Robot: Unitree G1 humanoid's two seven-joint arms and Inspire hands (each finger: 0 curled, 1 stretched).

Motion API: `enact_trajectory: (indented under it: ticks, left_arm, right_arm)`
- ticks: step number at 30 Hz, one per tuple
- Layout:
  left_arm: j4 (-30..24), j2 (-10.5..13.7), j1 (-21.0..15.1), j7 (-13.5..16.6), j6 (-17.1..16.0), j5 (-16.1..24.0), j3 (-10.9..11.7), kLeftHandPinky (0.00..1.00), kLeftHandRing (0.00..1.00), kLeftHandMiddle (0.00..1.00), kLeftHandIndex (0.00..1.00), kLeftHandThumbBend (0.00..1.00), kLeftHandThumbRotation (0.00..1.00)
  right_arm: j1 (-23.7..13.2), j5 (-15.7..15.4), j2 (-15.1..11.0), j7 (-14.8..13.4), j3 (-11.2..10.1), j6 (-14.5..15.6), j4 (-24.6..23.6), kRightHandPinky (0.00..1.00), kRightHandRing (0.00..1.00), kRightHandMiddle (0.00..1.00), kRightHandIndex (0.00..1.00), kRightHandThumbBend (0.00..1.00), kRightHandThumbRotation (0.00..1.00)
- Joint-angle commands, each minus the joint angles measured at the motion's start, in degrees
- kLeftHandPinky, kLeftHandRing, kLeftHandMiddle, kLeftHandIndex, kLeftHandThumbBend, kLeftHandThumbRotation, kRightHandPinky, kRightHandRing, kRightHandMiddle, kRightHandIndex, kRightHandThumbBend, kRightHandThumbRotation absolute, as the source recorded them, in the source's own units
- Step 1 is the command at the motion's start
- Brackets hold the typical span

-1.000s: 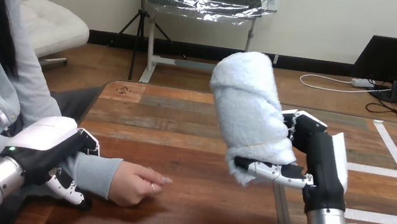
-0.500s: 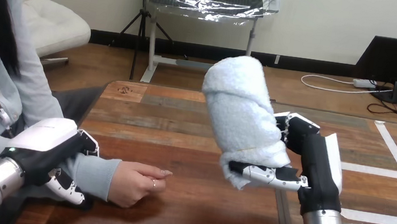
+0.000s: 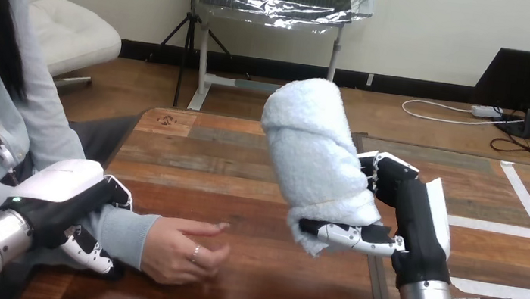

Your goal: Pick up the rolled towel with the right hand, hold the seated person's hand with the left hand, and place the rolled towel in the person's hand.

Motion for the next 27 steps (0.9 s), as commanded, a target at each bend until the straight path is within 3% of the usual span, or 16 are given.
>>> enact_trajectory:
  ticks: [1,21,27]
  left_arm:
    - [-3.0,-0.3,-4.5,-0.5,-1.3,-1.3,0.0,0.24,0.3,0.37,0.38,0.79,0.0]
    - [-7.7,-1.3,-7.3,-2.8,-2.2,-2.8,0.9,0.25,0.3,0.36,0.37,0.8,0.0]
    - [-11.7,-1.8,-7.9,-5.3,-0.2,-4.0,1.4,0.26,0.31,0.38,0.38,0.8,0.0]
  right_arm:
    - [-2.8,-0.5,0.4,-1.8,0.4,0.0,-1.7,0.3,0.37,0.46,0.47,0.77,0.0]
    - [-3.2,-5.3,-0.2,-5.8,3.5,2.2,-1.3,0.31,0.37,0.46,0.48,0.76,0.0]
    - [-3.3,-6.9,0.0,-7.8,4.5,2.9,-1.2,0.31,0.36,0.46,0.47,0.78,0.0]
